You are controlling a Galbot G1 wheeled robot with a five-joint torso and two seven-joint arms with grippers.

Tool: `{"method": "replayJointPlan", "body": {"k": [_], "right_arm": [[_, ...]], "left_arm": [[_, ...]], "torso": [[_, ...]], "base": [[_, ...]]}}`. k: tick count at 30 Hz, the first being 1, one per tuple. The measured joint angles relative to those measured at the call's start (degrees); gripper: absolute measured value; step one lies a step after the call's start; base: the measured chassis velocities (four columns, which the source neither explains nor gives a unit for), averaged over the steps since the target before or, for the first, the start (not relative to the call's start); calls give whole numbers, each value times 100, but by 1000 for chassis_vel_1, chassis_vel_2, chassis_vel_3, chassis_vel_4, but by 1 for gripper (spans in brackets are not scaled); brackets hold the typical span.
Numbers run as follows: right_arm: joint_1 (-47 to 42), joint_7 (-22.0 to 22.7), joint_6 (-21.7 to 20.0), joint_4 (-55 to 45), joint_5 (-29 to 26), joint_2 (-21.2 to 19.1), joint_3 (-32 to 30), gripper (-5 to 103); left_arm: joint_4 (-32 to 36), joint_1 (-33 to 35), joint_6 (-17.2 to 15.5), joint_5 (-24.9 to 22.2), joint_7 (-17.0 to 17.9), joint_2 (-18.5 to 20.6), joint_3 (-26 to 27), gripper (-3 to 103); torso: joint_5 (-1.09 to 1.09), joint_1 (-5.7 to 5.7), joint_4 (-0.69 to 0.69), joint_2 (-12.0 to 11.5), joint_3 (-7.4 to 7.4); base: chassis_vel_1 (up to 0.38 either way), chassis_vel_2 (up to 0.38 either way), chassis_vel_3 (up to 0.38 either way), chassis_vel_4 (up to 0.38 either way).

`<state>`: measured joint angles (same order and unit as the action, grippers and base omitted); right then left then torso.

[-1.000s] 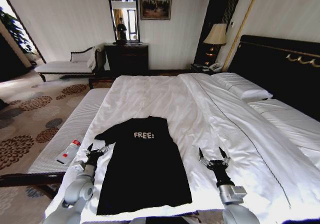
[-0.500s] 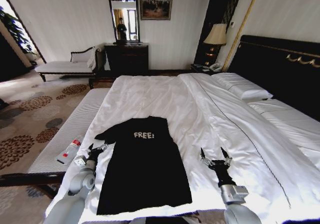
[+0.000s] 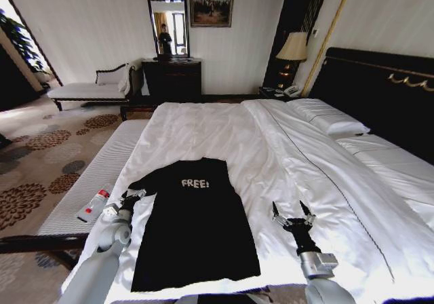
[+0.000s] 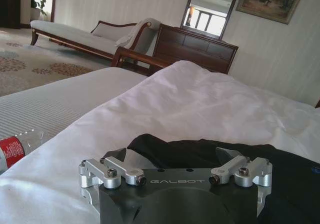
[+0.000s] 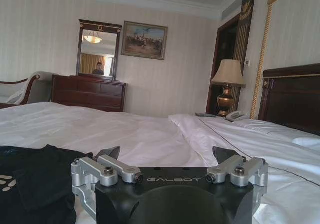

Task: Fold the clothes on the bed.

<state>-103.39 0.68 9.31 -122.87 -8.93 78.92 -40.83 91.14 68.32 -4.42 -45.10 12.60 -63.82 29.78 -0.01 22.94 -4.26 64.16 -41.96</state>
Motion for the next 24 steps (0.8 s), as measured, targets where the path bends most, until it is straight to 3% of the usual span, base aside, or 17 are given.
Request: {"method": "replayJointPlan", "body": {"k": [4, 12, 16, 18, 24], "right_arm": [[9, -1, -17, 0, -38, -10, -11, 100], [20, 5, -45, -19, -93, -12, -55, 100], [20, 13, -52, -19, -111, -14, -79, 100], [20, 14, -53, -19, -111, -13, -79, 100], [23, 16, -56, -19, -111, 4, -66, 100]], "left_arm": [[-136, -124, -21, 6, 1, -24, -52, 103], [-305, -286, -106, 0, 64, -69, -97, 92], [-364, -326, -103, 32, 66, -64, -88, 71], [-364, -326, -100, 34, 66, -62, -83, 71], [-351, -321, -80, 33, 66, -46, -56, 44]], "torso": [[0, 0, 0, 0, 0], [0, 0, 0, 0, 0], [0, 0, 0, 0, 0], [0, 0, 0, 0, 0], [0, 0, 0, 0, 0]], "base": [[0, 0, 0, 0], [0, 0, 0, 0], [0, 0, 0, 0], [0, 0, 0, 0], [0, 0, 0, 0]]}}
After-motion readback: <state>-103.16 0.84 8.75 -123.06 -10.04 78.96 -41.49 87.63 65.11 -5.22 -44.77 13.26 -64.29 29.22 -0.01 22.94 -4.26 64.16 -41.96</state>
